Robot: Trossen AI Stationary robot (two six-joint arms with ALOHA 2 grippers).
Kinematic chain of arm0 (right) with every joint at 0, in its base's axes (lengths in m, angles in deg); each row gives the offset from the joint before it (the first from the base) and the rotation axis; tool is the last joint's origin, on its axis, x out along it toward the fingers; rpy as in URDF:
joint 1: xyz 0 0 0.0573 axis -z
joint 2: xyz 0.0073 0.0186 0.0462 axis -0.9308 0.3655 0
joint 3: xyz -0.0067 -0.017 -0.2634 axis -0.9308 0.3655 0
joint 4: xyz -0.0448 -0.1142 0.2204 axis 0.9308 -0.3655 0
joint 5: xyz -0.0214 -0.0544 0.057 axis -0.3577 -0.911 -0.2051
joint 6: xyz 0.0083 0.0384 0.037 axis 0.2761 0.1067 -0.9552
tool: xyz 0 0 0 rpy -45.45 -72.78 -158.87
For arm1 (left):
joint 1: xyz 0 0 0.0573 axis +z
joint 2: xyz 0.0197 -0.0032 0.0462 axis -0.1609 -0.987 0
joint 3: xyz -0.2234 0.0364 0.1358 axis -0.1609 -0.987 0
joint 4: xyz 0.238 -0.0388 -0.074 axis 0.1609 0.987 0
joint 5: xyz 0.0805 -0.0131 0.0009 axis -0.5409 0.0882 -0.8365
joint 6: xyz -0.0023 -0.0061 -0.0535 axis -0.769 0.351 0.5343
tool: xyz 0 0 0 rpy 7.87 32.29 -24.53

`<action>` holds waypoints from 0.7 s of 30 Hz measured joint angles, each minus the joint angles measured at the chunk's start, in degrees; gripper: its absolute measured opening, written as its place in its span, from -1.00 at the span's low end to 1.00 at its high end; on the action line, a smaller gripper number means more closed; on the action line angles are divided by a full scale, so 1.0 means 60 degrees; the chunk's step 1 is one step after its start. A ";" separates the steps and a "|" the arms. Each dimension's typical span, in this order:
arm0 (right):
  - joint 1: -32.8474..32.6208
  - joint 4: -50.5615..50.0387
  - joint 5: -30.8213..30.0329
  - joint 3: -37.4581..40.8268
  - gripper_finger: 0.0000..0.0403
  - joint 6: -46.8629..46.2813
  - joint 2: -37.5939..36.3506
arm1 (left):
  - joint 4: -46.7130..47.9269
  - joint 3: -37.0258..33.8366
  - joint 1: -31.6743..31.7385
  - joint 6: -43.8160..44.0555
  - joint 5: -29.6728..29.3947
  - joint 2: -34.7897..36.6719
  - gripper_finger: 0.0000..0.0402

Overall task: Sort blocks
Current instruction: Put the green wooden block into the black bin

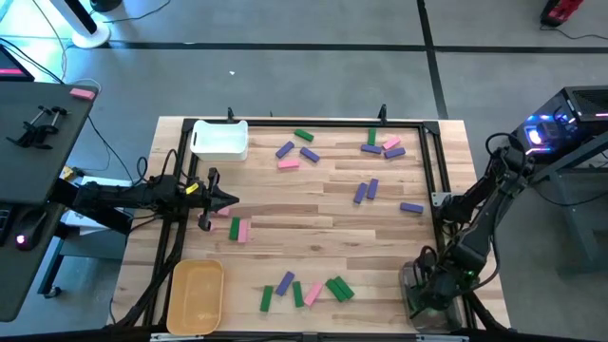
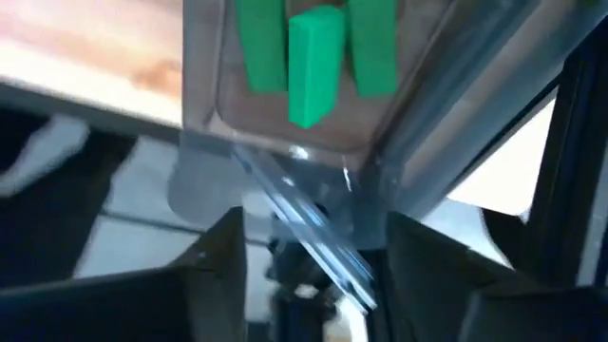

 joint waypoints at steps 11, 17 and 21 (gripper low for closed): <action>0.1854 0.3290 -0.3941 0.0003 0.18 0.4729 -0.0044 | -0.0002 0.0003 0.0000 -0.0002 0.0000 0.0000 -1.00; 0.5301 0.3855 -0.5565 0.0000 0.15 0.8584 -0.0044 | -0.0004 0.0003 0.0000 -0.0003 0.0000 0.0002 -1.00; 0.8164 0.4899 -0.5302 0.0000 0.15 1.1464 0.0165 | 0.0000 0.0003 0.0000 0.0000 0.0000 0.0000 -1.00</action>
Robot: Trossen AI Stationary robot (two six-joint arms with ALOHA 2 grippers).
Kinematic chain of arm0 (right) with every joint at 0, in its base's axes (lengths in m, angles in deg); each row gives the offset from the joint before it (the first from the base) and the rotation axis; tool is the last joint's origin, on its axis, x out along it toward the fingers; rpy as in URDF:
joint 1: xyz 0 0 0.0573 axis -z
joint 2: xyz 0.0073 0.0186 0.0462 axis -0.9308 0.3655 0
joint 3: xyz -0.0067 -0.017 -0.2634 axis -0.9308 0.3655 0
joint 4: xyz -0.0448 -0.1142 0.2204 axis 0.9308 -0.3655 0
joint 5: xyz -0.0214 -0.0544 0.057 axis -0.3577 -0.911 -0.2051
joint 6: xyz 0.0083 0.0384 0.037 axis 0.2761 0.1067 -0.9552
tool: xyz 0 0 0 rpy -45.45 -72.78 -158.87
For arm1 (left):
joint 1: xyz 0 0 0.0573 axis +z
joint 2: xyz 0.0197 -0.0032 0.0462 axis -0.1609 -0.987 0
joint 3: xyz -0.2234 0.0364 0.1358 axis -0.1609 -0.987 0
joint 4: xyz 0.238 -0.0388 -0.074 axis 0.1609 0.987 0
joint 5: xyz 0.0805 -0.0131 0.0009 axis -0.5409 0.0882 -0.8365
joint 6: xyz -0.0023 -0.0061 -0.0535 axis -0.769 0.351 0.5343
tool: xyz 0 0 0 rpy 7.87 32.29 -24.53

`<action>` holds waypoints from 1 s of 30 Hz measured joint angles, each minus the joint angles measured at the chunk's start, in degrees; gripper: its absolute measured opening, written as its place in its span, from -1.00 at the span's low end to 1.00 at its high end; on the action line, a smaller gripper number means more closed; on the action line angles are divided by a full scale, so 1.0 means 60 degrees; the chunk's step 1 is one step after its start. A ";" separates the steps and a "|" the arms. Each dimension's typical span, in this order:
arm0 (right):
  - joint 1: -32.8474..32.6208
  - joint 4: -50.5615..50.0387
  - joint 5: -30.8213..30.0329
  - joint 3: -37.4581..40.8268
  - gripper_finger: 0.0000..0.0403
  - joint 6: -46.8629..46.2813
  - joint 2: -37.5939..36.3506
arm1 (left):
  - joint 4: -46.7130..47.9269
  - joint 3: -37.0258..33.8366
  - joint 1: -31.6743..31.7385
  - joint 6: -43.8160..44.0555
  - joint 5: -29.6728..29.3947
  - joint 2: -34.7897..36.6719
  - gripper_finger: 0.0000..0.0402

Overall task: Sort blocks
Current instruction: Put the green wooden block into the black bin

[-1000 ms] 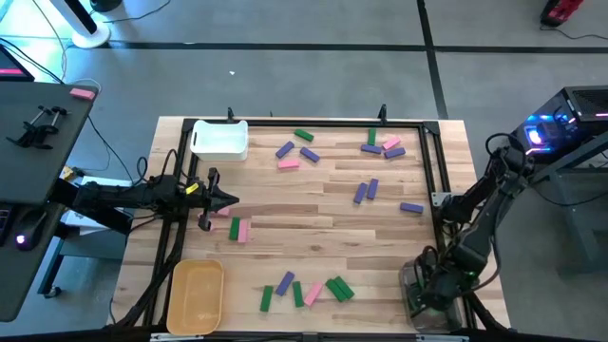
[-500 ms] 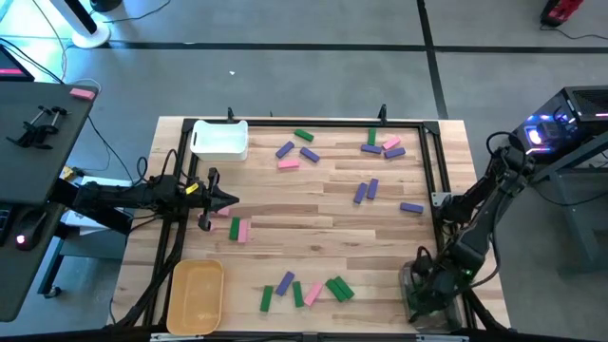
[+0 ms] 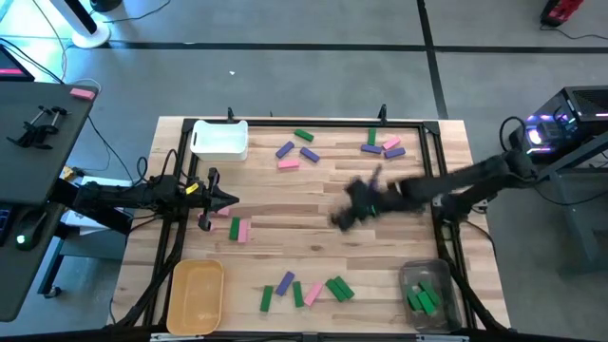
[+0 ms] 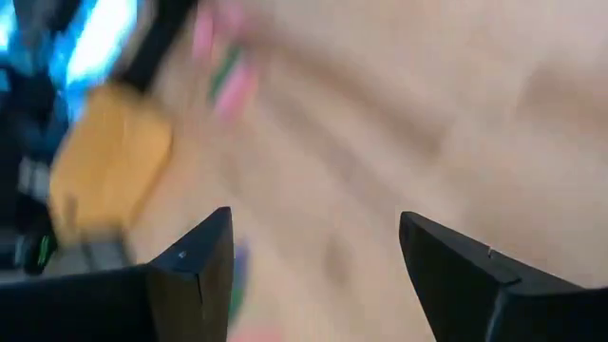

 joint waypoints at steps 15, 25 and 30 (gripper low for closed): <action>0.8127 -0.2408 -0.0648 -0.1916 0.15 0.1857 0.3030 | 0.0000 -0.0004 0.0000 0.0000 0.0000 0.0003 -1.00; 0.8955 -0.3937 -0.0996 -0.3744 0.15 0.2734 0.5641 | 0.0000 -0.0001 0.0000 -0.0001 0.0000 0.0000 -1.00; 0.9311 -0.4525 -0.0611 -0.3718 0.15 0.2888 0.6047 | -0.0001 -0.0004 0.0000 -0.0004 0.0000 0.0000 -1.00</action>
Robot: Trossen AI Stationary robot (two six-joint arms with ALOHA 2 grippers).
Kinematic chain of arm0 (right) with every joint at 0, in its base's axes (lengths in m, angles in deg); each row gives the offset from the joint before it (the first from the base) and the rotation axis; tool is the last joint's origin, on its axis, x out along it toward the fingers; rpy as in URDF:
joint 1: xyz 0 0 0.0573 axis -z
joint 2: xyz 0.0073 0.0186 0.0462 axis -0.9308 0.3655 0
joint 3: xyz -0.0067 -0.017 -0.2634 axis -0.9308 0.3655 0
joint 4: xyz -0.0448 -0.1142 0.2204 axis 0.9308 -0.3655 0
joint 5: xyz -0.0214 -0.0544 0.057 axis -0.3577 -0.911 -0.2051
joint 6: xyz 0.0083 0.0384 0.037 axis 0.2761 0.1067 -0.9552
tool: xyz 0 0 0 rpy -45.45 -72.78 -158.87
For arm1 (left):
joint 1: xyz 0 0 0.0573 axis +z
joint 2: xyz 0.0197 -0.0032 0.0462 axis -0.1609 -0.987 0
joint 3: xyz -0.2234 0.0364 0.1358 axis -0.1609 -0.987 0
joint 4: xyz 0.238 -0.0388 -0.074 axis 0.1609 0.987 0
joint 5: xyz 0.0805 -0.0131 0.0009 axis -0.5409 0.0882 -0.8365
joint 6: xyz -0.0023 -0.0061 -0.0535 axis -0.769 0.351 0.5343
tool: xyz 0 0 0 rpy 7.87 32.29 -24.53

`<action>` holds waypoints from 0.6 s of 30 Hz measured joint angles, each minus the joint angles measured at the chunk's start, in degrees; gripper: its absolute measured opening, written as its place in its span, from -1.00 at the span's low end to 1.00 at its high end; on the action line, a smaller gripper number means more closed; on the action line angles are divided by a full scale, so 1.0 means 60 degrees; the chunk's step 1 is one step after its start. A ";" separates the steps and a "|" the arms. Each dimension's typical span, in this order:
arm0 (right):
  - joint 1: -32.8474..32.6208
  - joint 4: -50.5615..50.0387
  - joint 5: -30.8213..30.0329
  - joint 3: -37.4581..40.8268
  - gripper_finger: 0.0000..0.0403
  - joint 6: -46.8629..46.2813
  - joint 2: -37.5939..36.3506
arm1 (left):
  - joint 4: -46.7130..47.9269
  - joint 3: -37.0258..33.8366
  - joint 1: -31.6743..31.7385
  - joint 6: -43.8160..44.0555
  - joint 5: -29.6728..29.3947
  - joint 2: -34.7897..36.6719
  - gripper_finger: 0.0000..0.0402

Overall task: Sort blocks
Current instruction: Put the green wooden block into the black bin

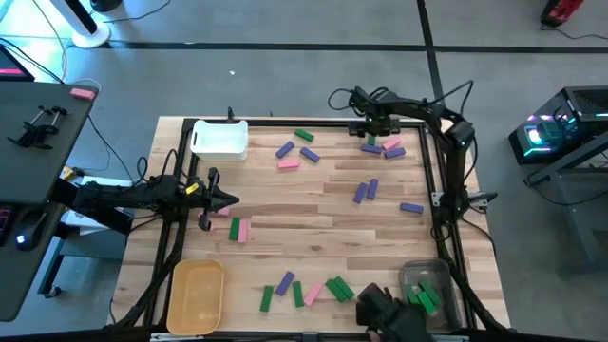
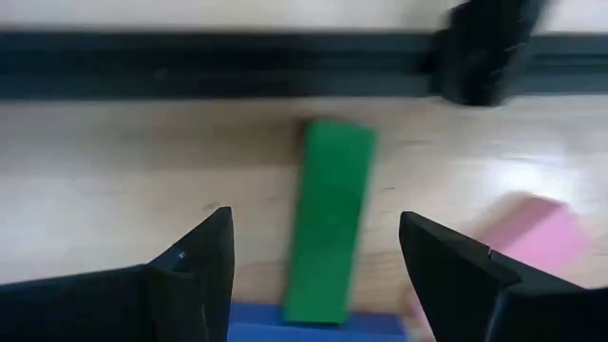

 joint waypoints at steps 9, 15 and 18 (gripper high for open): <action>0.0388 0.0303 0.0639 0.0380 0.13 -0.0114 -0.0027 | -0.0002 0.0002 0.0000 0.0003 0.0000 0.0002 -1.00; 0.0393 0.0446 0.0987 0.0496 -0.17 0.0365 -0.0029 | 0.0001 0.0004 0.0000 0.0000 0.0000 0.0002 -1.00; 0.0393 0.0709 0.1442 0.0742 -0.59 0.0389 -0.0057 | -0.0003 0.0000 0.0000 0.0000 0.0000 0.0000 -1.00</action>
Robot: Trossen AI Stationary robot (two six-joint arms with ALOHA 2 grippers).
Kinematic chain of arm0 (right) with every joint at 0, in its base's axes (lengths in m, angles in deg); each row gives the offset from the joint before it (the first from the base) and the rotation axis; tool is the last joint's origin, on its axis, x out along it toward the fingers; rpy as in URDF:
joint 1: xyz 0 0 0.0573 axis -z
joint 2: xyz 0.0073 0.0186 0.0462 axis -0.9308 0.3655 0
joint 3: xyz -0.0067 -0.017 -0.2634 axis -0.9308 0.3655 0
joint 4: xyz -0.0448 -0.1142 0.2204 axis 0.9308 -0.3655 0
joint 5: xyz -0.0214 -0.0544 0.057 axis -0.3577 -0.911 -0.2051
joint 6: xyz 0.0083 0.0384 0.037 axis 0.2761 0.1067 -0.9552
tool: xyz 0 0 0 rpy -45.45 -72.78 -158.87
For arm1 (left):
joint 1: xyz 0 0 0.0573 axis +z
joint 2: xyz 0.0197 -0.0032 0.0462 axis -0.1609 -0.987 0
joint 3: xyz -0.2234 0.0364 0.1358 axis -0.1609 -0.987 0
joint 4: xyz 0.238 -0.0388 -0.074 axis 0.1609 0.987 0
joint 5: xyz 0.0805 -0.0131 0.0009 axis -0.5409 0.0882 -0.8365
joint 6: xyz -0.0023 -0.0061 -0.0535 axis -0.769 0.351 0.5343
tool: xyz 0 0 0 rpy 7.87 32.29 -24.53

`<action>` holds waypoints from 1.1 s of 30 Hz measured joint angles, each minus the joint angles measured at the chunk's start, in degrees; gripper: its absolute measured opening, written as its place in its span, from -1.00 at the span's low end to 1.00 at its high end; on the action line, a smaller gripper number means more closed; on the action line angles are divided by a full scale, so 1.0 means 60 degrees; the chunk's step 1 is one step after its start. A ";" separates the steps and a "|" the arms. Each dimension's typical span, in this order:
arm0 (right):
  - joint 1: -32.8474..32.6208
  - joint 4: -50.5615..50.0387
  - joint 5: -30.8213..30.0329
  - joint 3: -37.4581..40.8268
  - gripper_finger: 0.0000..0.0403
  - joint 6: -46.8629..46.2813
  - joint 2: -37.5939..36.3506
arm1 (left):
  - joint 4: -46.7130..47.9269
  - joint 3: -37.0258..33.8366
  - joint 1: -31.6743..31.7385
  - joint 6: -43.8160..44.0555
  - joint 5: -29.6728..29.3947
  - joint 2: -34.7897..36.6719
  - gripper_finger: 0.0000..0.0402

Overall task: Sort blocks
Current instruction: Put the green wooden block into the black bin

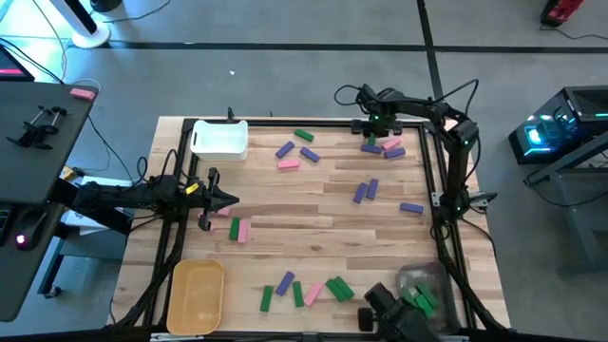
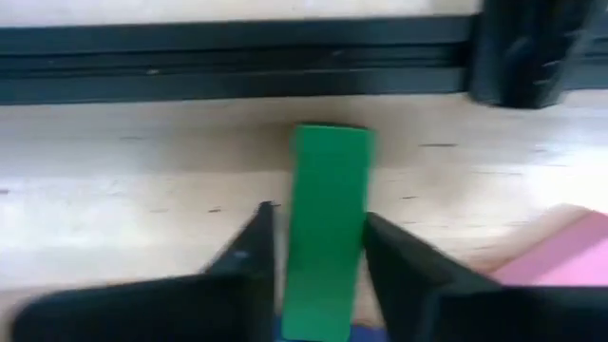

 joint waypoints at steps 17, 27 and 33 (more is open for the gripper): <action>-0.0346 -0.0234 0.0999 -0.0631 -0.98 0.1018 -0.2558 | 0.0001 0.0003 0.0000 0.0000 0.0000 0.0001 -1.00; -0.3542 -0.3295 0.1630 -0.0350 -0.99 0.1562 -0.5181 | 0.0000 0.0002 0.0000 0.0002 0.0000 0.0000 -1.00; -0.7266 -0.3731 0.2233 0.1787 -1.00 -0.1654 -0.6520 | 0.0001 0.0004 0.0000 0.0000 0.0000 0.0004 -1.00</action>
